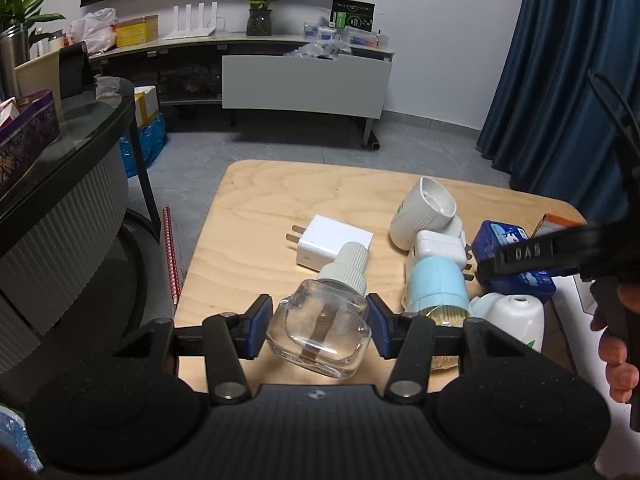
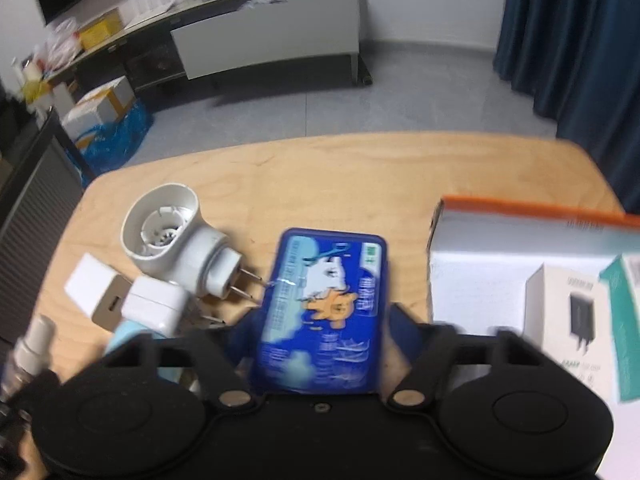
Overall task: Organize rigid objects
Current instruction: 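Carry the glass bottle and blue tin over the orange-rimmed box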
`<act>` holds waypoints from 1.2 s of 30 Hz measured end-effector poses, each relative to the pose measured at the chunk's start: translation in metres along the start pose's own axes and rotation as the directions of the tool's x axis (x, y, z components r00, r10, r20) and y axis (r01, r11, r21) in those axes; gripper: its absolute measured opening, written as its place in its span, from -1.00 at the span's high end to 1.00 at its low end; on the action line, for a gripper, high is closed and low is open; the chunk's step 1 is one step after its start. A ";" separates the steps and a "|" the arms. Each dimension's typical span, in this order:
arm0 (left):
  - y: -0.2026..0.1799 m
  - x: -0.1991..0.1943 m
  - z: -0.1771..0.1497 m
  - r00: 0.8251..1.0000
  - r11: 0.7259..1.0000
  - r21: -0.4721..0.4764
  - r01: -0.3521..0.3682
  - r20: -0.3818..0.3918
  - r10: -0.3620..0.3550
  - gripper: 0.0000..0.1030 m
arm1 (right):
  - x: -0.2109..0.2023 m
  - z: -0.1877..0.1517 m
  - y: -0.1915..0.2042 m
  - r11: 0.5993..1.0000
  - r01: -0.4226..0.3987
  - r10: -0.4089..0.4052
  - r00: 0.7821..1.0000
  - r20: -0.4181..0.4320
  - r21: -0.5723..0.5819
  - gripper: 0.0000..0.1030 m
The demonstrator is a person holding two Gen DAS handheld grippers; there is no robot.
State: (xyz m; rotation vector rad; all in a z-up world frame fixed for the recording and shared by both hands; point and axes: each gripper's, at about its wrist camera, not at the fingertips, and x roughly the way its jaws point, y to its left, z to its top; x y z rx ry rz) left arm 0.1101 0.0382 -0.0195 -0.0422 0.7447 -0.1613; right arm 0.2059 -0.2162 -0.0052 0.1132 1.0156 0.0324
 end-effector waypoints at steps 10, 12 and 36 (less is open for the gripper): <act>-0.010 -0.018 0.004 0.999 0.999 -0.032 -0.025 0.031 0.026 0.01 | -0.062 -0.022 -0.026 0.994 -0.112 0.113 0.987 0.110 -0.011 -0.43; -0.015 -0.023 0.004 0.999 0.999 -0.037 -0.030 0.033 0.031 0.01 | -0.077 -0.027 -0.029 0.992 -0.125 0.127 0.984 0.123 -0.018 -0.43; -0.055 -0.070 -0.010 0.998 0.999 -0.033 -0.008 0.059 0.010 0.00 | -0.156 -0.076 -0.034 0.992 -0.115 0.121 0.977 0.174 -0.044 -0.43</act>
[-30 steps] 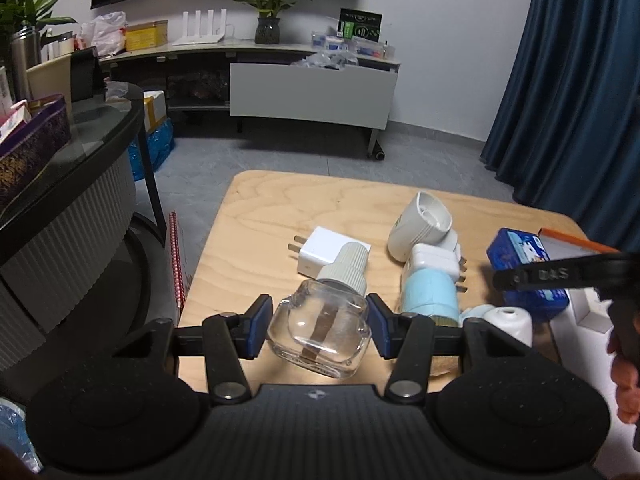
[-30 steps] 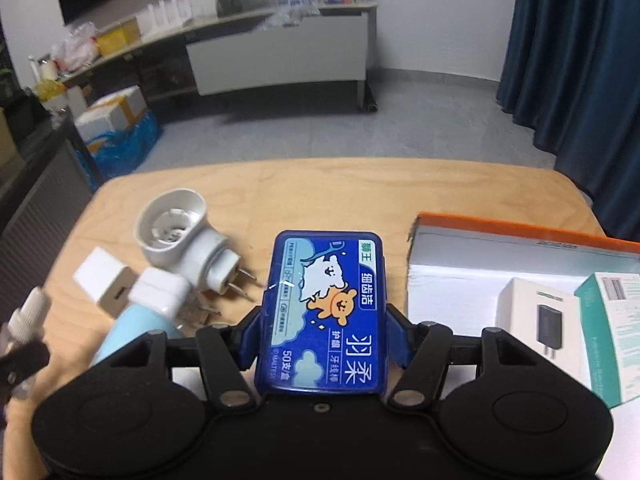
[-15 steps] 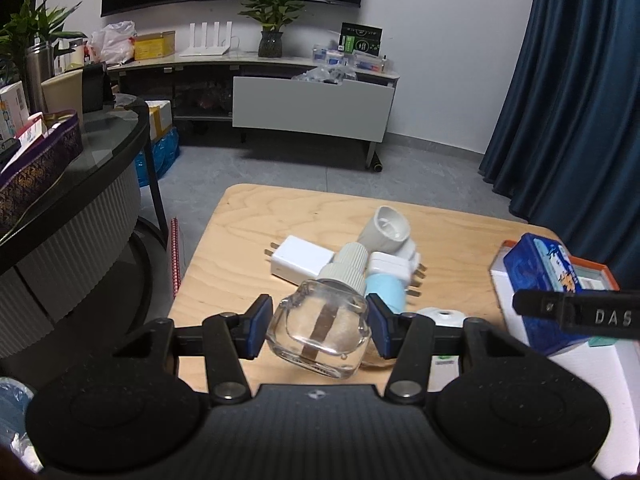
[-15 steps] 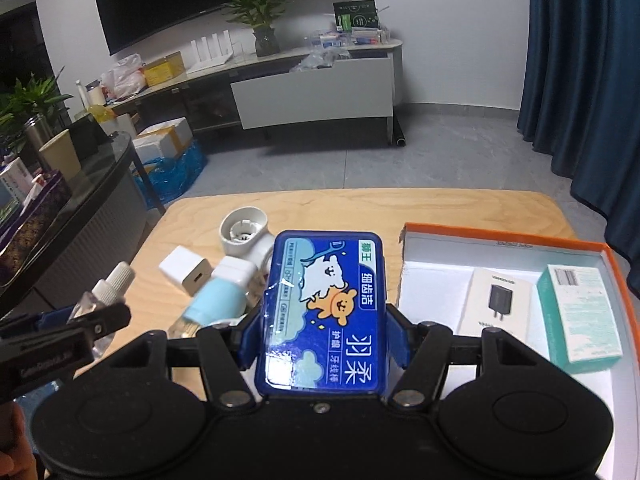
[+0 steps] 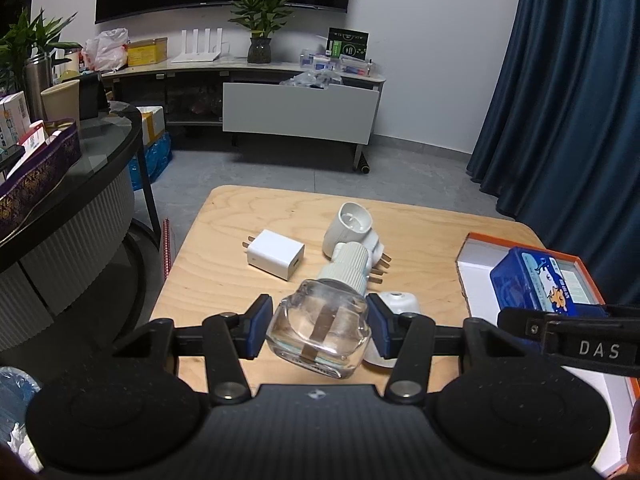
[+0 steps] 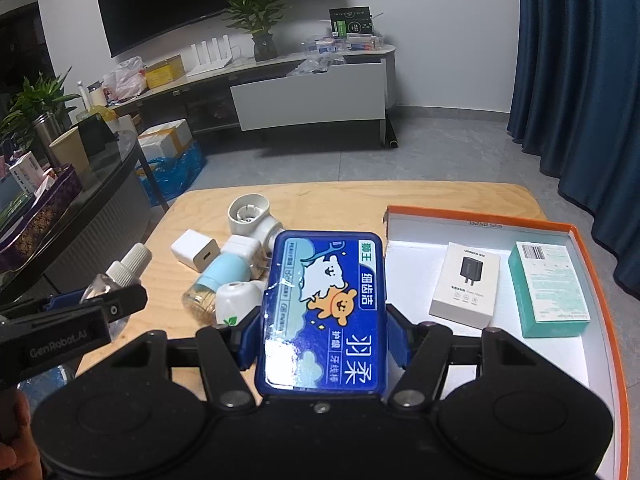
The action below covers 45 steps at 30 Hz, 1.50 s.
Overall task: Organize rigid objects
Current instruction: 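Carry the glass bottle and blue tin over the orange-rimmed box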
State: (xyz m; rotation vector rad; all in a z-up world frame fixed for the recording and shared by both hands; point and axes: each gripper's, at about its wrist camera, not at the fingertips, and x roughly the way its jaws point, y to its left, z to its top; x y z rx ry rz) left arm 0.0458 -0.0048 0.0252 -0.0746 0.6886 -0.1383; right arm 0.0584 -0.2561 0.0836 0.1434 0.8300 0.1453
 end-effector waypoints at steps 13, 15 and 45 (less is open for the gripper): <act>-0.012 -0.010 -0.005 1.000 1.000 0.013 0.026 -0.001 -0.026 0.00 | -0.018 -0.015 -0.008 1.000 0.023 -0.023 1.000 -0.006 -0.008 -0.43; -0.015 -0.011 -0.006 0.999 0.999 0.017 0.032 -0.003 -0.032 0.00 | -0.019 -0.017 -0.009 1.000 0.029 -0.029 1.000 -0.009 -0.003 -0.43; -0.048 -0.010 -0.015 0.996 0.993 0.074 0.089 -0.033 -0.087 0.00 | -0.033 -0.025 -0.036 0.997 0.061 -0.060 0.998 -0.011 0.046 -0.44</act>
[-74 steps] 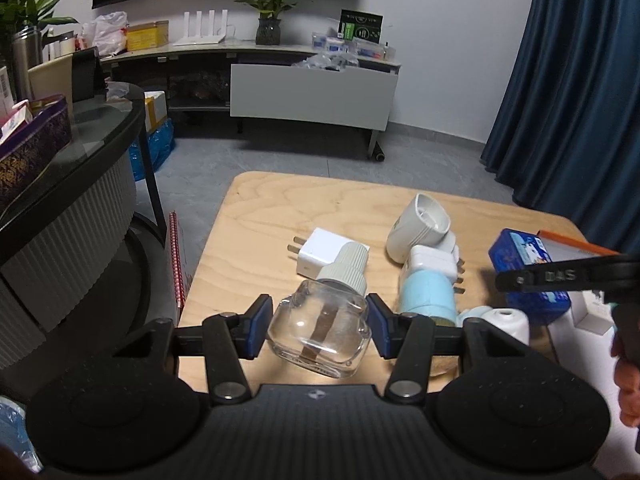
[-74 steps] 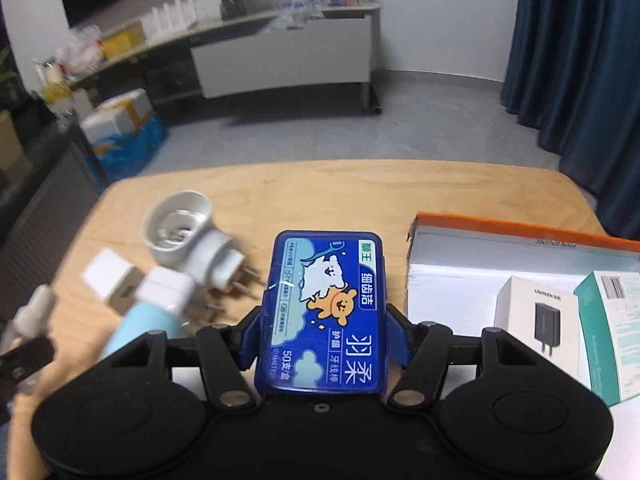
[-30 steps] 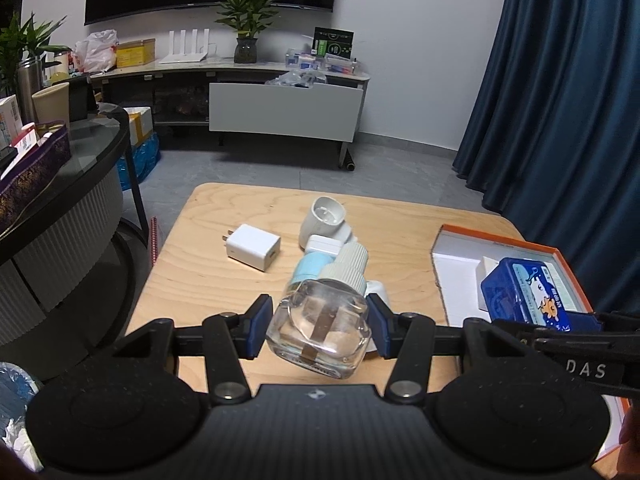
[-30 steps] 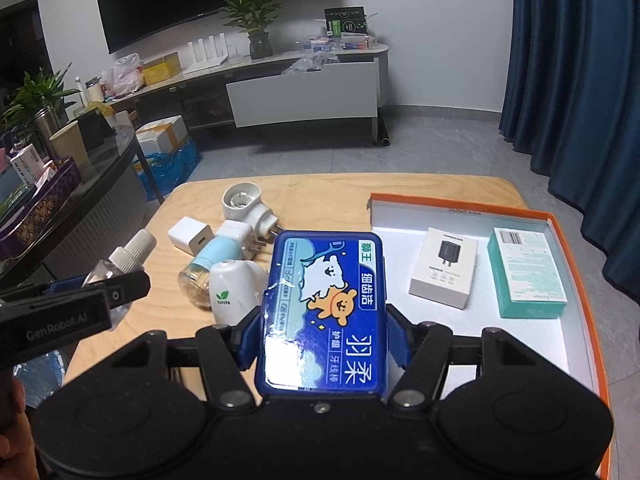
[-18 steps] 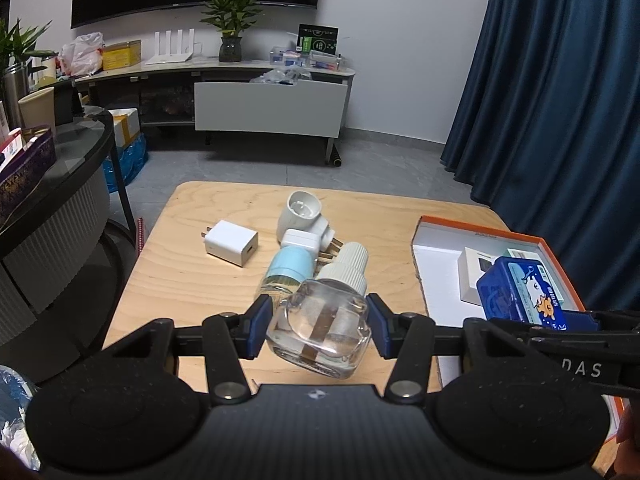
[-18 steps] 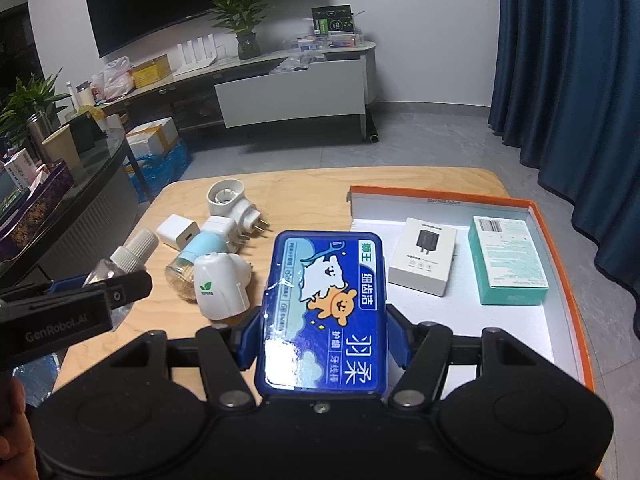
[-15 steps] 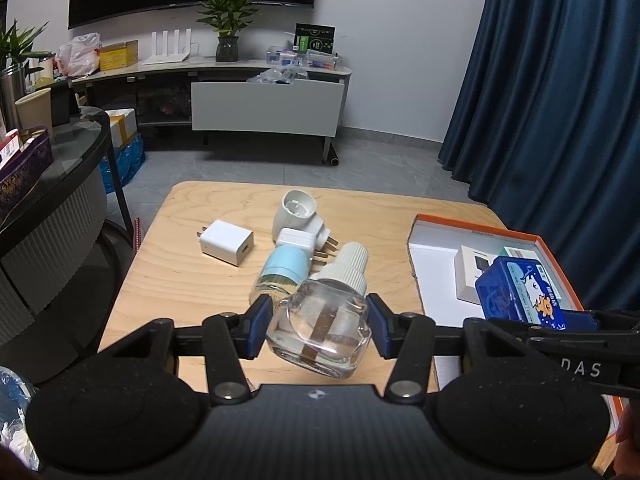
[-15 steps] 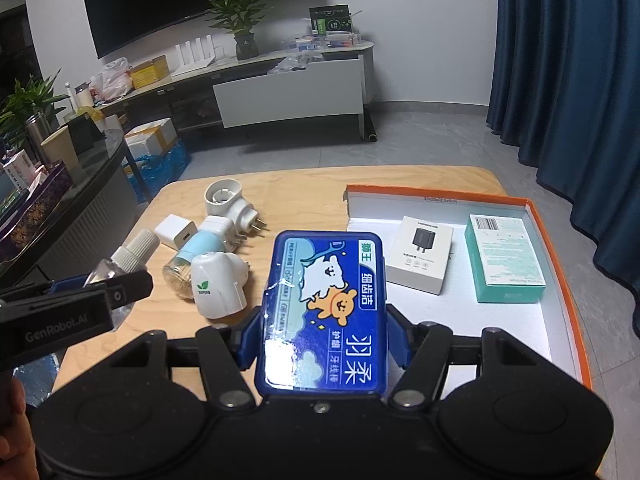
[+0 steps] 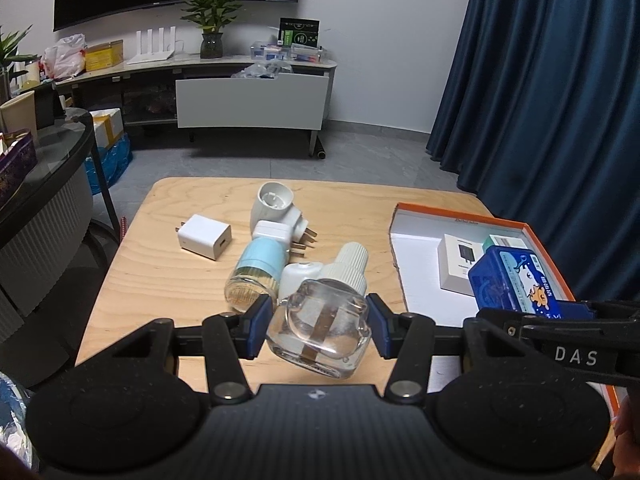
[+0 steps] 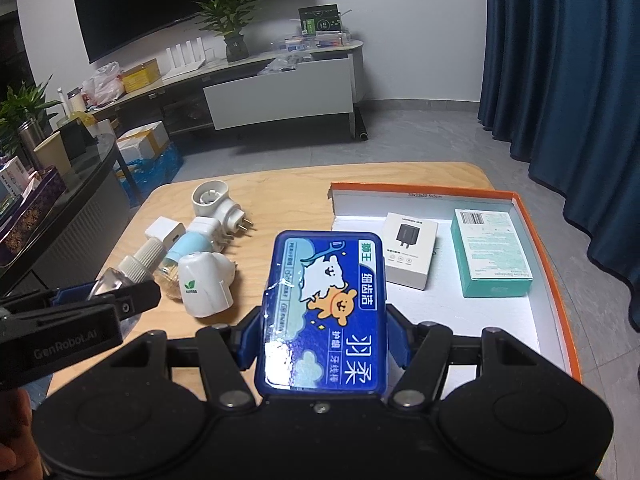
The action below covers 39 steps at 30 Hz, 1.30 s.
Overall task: Organize rigid objects
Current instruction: 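Carry the glass bottle and blue tin over the orange-rimmed box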
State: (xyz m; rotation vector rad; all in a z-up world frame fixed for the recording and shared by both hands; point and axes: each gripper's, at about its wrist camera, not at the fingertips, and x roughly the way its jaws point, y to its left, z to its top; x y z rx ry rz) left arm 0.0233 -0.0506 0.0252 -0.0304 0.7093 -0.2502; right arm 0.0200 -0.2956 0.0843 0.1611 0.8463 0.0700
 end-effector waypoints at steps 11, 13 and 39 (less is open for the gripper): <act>-0.011 0.003 -0.001 1.000 0.999 0.020 0.025 -0.014 -0.024 0.00 | -0.001 -0.001 -0.011 1.000 0.011 -0.011 1.000 -0.001 0.023 -0.44; -0.013 0.004 -0.001 0.999 0.999 0.026 0.027 -0.017 -0.027 0.00 | -0.001 -0.001 -0.014 1.000 0.013 -0.013 1.000 -0.001 0.028 -0.44; -0.052 0.015 -0.005 0.995 0.992 0.082 0.092 -0.051 -0.088 0.00 | -0.008 -0.007 -0.056 0.993 0.062 -0.062 0.998 -0.003 0.102 -0.44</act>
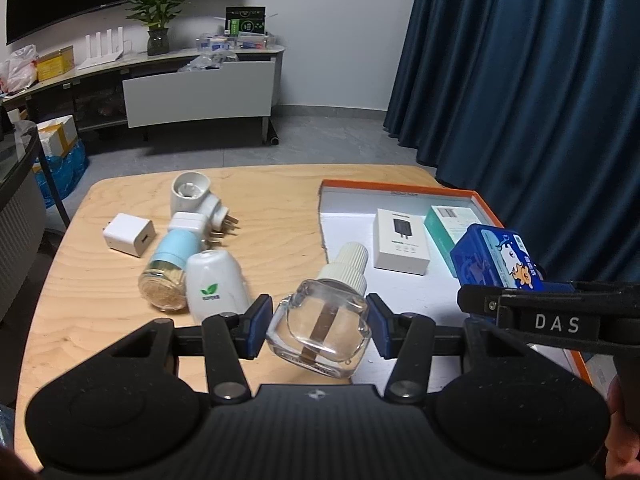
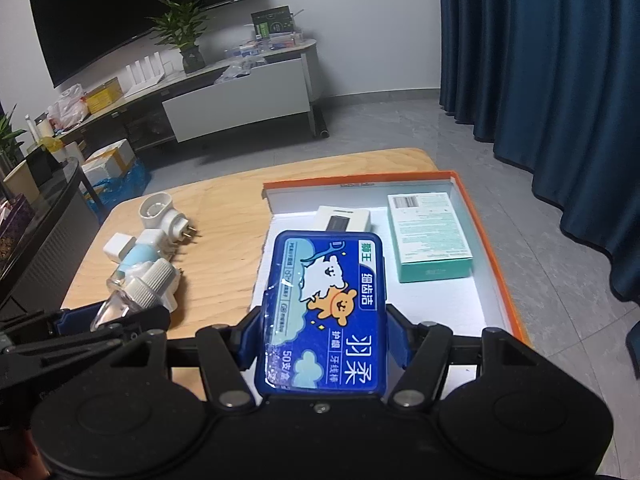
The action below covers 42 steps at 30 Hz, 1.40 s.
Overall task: Organize rigid objects
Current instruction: 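Carry the glass bottle and blue tin over the orange-rimmed box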
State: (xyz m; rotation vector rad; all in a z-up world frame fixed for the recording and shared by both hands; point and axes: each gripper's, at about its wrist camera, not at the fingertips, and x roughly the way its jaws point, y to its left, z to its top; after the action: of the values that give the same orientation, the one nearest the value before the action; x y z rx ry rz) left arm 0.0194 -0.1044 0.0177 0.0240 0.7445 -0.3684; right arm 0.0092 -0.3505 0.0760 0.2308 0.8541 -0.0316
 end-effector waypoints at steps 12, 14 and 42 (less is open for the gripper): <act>-0.021 0.012 -0.001 0.999 0.999 0.026 0.027 -0.024 -0.026 0.00 | 0.001 0.000 -0.024 0.999 0.031 -0.031 1.000 0.000 0.041 -0.44; -0.025 0.014 -0.001 0.999 0.999 0.029 0.033 -0.028 -0.032 0.00 | 0.001 0.001 -0.030 0.998 0.037 -0.037 0.999 0.001 0.049 -0.44; -0.069 0.056 -0.001 0.991 0.995 0.045 0.085 -0.107 -0.080 0.00 | 0.028 0.011 -0.076 0.997 0.066 -0.064 0.997 -0.044 0.042 -0.47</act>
State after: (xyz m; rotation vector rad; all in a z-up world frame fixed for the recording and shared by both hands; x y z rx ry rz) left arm 0.0333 -0.1871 -0.0125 0.0598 0.8426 -0.4671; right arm 0.0270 -0.4249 0.0480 0.2450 0.9039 -0.1067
